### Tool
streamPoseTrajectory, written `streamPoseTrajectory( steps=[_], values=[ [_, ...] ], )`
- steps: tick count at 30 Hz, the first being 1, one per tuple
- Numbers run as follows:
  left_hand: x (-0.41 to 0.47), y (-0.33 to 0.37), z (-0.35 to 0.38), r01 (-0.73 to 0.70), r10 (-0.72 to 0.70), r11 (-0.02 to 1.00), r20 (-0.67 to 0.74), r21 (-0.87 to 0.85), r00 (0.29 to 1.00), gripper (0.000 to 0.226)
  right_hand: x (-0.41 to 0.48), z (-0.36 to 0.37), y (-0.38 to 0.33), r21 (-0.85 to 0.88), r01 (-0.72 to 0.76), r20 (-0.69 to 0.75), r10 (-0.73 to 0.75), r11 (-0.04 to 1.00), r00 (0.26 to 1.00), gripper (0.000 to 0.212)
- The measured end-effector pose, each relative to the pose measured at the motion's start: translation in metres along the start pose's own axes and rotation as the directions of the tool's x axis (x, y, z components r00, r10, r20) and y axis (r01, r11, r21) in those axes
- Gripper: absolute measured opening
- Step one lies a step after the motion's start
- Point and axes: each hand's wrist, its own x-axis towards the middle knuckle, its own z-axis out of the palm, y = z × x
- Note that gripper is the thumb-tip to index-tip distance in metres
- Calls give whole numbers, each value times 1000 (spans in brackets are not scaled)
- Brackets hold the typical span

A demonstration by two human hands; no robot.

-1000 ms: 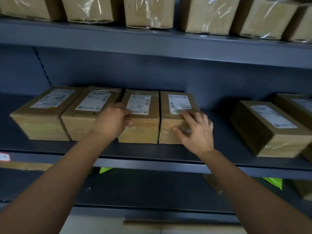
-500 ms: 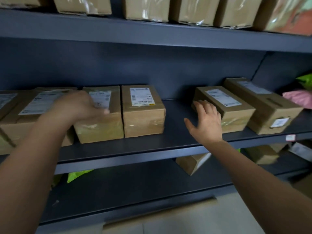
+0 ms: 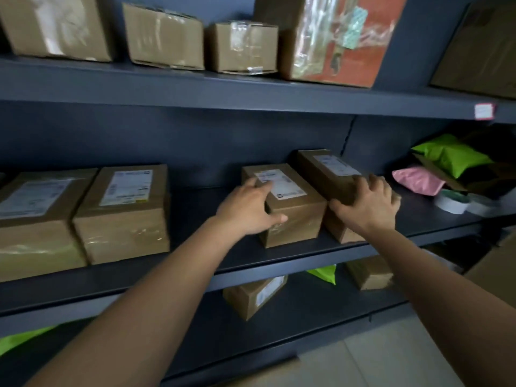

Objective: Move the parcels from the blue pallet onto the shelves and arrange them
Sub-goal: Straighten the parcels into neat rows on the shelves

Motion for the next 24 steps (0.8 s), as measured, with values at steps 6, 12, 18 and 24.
streamPoseTrajectory(
  steps=[6, 12, 18, 24],
  values=[
    [19, 19, 38, -7, 10, 999, -96, 37, 995, 61, 21, 23, 49, 46, -9, 126, 3, 999, 992, 76],
    [19, 13, 44, -14, 21, 999, -184, 41, 983, 52, 21, 38, 51, 102, 105, -18, -103, 989, 994, 71],
    [10, -17, 33, 31, -12, 996, -216, 87, 976, 50, 2, 53, 14, 103, 159, -117, -147, 982, 982, 74],
    [-2, -58, 16, 85, -41, 978, -226, 190, 973, 48, -16, 59, -19, 84, 155, -196, -136, 984, 971, 75]
  ],
)
